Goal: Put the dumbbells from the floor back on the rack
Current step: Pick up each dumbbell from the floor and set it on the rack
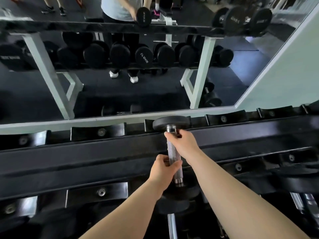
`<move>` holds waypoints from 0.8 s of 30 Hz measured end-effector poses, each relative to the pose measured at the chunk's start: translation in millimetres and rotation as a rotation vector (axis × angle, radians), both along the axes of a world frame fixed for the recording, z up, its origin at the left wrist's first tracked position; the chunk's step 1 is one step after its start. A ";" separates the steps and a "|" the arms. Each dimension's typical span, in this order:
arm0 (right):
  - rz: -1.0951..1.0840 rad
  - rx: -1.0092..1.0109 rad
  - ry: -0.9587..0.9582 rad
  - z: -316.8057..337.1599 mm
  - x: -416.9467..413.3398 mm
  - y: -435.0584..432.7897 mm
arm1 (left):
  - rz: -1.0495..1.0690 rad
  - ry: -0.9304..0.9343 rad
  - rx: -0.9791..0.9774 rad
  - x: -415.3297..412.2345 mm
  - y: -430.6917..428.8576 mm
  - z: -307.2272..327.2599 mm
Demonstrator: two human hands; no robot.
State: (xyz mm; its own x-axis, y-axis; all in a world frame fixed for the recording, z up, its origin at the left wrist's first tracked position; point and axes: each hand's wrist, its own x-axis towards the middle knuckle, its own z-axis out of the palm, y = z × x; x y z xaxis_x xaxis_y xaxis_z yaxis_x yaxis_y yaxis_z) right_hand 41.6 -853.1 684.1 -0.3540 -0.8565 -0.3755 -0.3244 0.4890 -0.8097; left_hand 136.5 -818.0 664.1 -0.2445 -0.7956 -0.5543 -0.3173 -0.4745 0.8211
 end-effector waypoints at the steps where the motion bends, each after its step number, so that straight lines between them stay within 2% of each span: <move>1: 0.007 0.007 0.005 -0.9 0.3 -1.6 | 0.005 0.006 0.009 -0.6 -1.4 -1.7; 7: 0.031 0.040 0.057 -4.0 0.0 -6.0 | 0.010 0.003 0.022 -0.8 -2.9 -5.7; 12: 0.055 0.067 0.200 -2.2 3.0 -4.0 | -0.011 -0.034 0.018 -0.6 -2.1 -4.2; 19: 0.061 0.073 0.113 -5.3 3.5 14.6 | -0.001 -0.093 -0.065 -1.3 5.9 -1.3; 24: 0.057 0.032 0.141 -3.2 -0.1 37.5 | 0.041 -0.140 -0.207 6.2 21.5 2.3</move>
